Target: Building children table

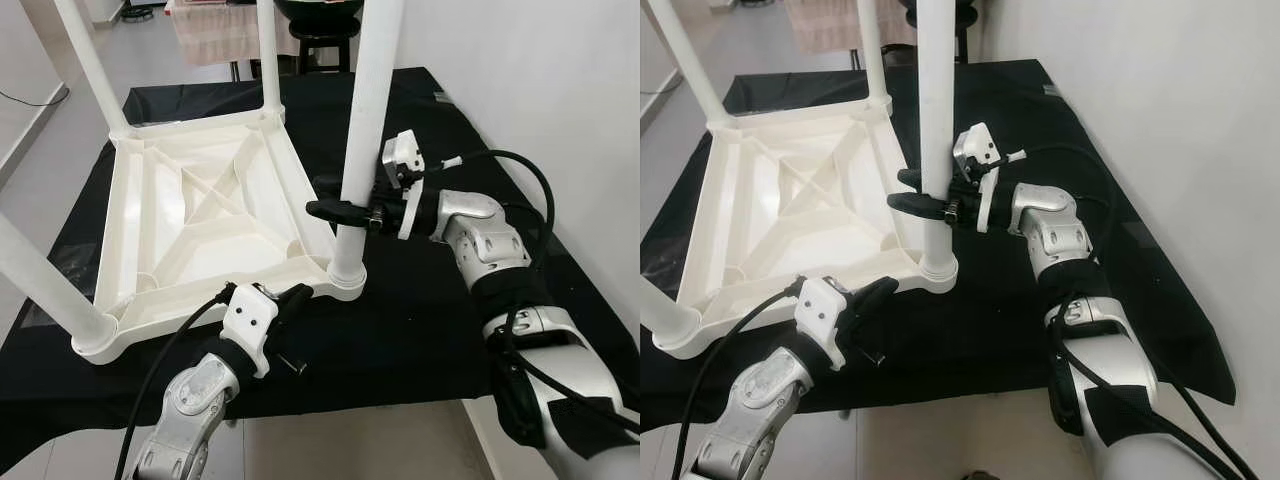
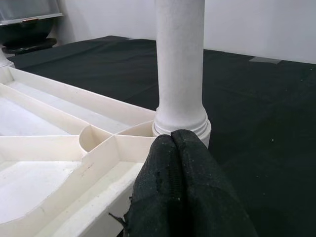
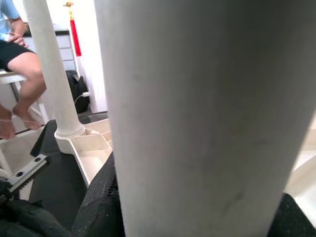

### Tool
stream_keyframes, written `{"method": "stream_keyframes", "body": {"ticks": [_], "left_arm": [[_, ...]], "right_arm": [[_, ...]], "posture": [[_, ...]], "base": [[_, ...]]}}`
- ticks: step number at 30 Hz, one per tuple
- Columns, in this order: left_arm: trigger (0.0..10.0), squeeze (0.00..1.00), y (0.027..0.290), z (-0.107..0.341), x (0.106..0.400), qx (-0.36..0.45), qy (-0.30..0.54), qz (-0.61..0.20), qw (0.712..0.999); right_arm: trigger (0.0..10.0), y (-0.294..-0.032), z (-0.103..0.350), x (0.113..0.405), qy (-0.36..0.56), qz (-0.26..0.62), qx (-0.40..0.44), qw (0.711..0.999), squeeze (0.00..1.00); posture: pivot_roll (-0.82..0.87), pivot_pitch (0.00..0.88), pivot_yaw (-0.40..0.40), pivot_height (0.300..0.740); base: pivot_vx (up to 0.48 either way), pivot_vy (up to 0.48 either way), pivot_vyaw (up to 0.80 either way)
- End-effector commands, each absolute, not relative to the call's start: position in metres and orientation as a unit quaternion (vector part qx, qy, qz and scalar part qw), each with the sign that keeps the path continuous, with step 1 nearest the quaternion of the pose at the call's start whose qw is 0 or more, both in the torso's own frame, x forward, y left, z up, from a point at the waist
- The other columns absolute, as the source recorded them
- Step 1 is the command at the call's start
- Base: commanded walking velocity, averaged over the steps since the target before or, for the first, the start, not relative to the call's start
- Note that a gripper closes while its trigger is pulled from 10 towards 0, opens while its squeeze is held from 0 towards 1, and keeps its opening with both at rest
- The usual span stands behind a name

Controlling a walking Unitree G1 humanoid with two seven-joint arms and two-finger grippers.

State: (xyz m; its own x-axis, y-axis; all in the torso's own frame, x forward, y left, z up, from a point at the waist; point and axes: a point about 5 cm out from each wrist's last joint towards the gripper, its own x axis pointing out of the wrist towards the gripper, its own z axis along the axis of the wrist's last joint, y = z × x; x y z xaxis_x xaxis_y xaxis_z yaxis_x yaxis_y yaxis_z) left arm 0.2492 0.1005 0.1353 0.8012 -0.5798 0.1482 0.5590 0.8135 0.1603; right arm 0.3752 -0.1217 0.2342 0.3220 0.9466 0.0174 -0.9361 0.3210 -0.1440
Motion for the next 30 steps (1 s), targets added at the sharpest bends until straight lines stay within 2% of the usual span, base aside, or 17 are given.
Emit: {"method": "stream_keyframes", "body": {"ticks": [1, 5, 8, 9, 10, 11, 12, 13, 14, 17, 22, 23, 25, 26, 27, 28, 30], "left_arm": [[10.0, 0.0, 0.1, 0.133, 0.249, 0.06, -0.091, -0.304, 0.947], [10.0, 0.0, 0.101, 0.133, 0.249, 0.06, -0.091, -0.304, 0.947], [10.0, 0.0, 0.102, 0.133, 0.249, 0.06, -0.09, -0.304, 0.947], [10.0, 0.0, 0.102, 0.133, 0.249, 0.06, -0.09, -0.304, 0.947], [10.0, 0.0, 0.102, 0.133, 0.249, 0.06, -0.09, -0.304, 0.947], [10.0, 0.0, 0.103, 0.133, 0.249, 0.061, -0.091, -0.303, 0.947], [10.0, 0.0, 0.103, 0.133, 0.249, 0.061, -0.091, -0.303, 0.947], [10.0, 0.0, 0.104, 0.133, 0.249, 0.062, -0.091, -0.302, 0.947], [10.0, 0.0, 0.104, 0.133, 0.25, 0.063, -0.091, -0.302, 0.947], [10.0, 0.0, 0.105, 0.132, 0.25, 0.063, -0.089, -0.304, 0.947], [10.0, 0.0, 0.105, 0.132, 0.251, 0.063, -0.089, -0.304, 0.946], [10.0, 0.0, 0.105, 0.133, 0.251, 0.067, -0.091, -0.299, 0.948], [10.0, 0.0, 0.105, 0.133, 0.251, 0.068, -0.092, -0.298, 0.948], [10.0, 0.0, 0.105, 0.133, 0.251, 0.068, -0.092, -0.298, 0.948], [10.0, 0.0, 0.105, 0.133, 0.251, 0.067, -0.092, -0.298, 0.948], [10.0, 0.0, 0.105, 0.133, 0.251, 0.066, -0.091, -0.3, 0.947], [10.0, 0.0, 0.105, 0.133, 0.251, 0.064, -0.09, -0.302, 0.947]], "right_arm": [[0.0, -0.119, 0.225, 0.376, -0.048, 0.568, -0.055, 0.82, 0.0], [0.0, -0.125, 0.219, 0.372, -0.059, 0.55, -0.053, 0.831, 0.0], [0.0, -0.127, 0.209, 0.367, -0.054, 0.507, -0.059, 0.859, 0.0], [0.0, -0.125, 0.2, 0.366, -0.043, 0.457, -0.055, 0.887, 0.0], [0.0, -0.125, 0.2, 0.366, -0.043, 0.457, -0.055, 0.887, 0.0], [0.0, -0.122, 0.186, 0.368, -0.018, 0.34, -0.06, 0.938, 0.0], [0.0, -0.122, 0.186, 0.368, -0.018, 0.34, -0.06, 0.938, 0.0], [0.0, -0.112, 0.162, 0.355, 0.024, 0.259, -0.032, 0.965, 0.0], [0.0, -0.102, 0.146, 0.339, 0.051, 0.212, -0.009, 0.976, 0.0], [0.0, -0.087, 0.151, 0.334, 0.028, 0.224, -0.072, 0.971, 0.0], [0.0, -0.092, 0.154, 0.344, 0.038, 0.211, -0.063, 0.975, 0.0], [10.0, -0.091, 0.157, 0.344, 0.037, 0.207, -0.058, 0.976, 0.0], [10.0, -0.091, 0.158, 0.345, 0.036, 0.206, -0.056, 0.976, 0.0], [10.0, -0.091, 0.16, 0.345, 0.033, 0.208, -0.051, 0.976, 0.81], [10.0, -0.09, 0.162, 0.344, 0.032, 0.206, -0.047, 0.977, 0.81], [10.0, -0.088, 0.165, 0.344, 0.031, 0.218, -0.042, 0.975, 1.0], [10.0, -0.089, 0.17, 0.347, 0.025, 0.229, -0.04, 0.972, 1.0]], "posture": [[0.02, 0.104, -0.008, 0.74], [0.01, 0.107, -0.004, 0.74], [0.01, 0.107, -0.006, 0.74], [0.01, 0.108, -0.008, 0.74], [0.01, 0.108, -0.008, 0.74], [0.01, 0.113, -0.001, 0.74], [0.01, 0.113, -0.001, 0.74], [0.01, 0.115, 0.007, 0.74], [0.02, 0.115, 0.007, 0.74], [0.0, 0.103, 0.009, 0.74], [0.01, 0.102, 0.0, 0.74], [0.01, 0.101, 0.0, 0.74], [0.01, 0.101, 0.0, 0.74], [0.01, 0.101, 0.0, 0.74], [0.01, 0.101, 0.0, 0.74], [0.01, 0.101, 0.003, 0.74], [0.01, 0.1, 0.007, 0.74]], "base": [[0.0, 0.0, 0.0], [0.0, 0.0, 0.0], [0.0, 0.0, 0.0], [0.0, 0.0, 0.0], [0.0, 0.0, 0.0], [0.0, 0.0, 0.0], [0.0, 0.0, 0.0], [0.0, 0.0, 0.0], [0.0, 0.0, 0.0], [0.0, 0.0, 0.0], [0.0, 0.0, 0.0], [0.0, 0.0, 0.0], [0.0, 0.0, 0.0], [0.0, 0.0, 0.0], [0.0, 0.0, 0.0], [0.0, 0.0, 0.0], [0.0, 0.0, 0.0]]}}
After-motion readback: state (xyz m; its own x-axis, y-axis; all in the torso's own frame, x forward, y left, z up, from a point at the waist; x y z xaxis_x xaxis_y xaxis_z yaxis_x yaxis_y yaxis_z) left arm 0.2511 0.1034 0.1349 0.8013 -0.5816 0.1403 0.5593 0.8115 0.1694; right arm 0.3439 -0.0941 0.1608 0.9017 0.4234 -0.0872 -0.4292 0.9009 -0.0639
